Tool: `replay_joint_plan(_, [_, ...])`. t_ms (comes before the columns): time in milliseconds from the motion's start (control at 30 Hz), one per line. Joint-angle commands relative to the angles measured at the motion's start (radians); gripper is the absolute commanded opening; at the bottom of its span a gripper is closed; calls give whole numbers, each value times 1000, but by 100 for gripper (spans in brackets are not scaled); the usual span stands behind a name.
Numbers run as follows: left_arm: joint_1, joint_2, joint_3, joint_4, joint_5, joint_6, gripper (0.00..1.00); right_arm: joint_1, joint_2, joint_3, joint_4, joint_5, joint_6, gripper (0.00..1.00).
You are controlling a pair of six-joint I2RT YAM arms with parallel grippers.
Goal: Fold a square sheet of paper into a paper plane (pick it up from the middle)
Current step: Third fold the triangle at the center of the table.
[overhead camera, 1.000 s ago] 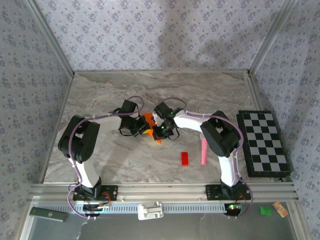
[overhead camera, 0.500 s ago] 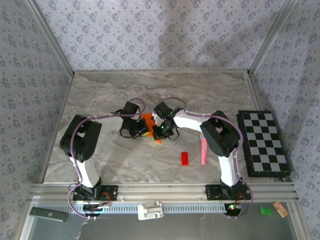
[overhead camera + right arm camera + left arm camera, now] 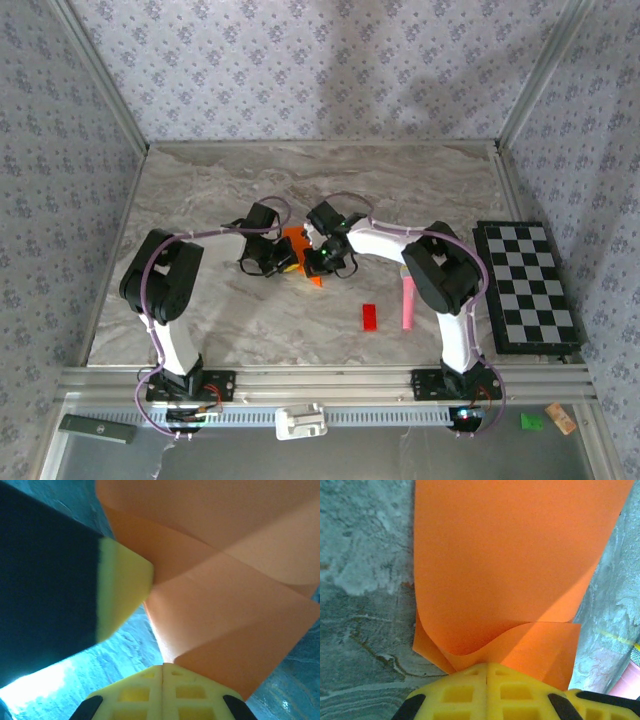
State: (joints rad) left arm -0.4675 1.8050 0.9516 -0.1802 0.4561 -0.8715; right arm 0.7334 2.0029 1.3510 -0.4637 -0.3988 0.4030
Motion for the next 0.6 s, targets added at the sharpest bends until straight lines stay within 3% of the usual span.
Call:
replay_joint_plan(0, [0,37,-9,-39,-49,20,0,-3,-15,42,0,11,8,0])
replay_joint_plan(567, [22,2,2,-23,-53,38,0,3,87,33,-71,81,-13,0])
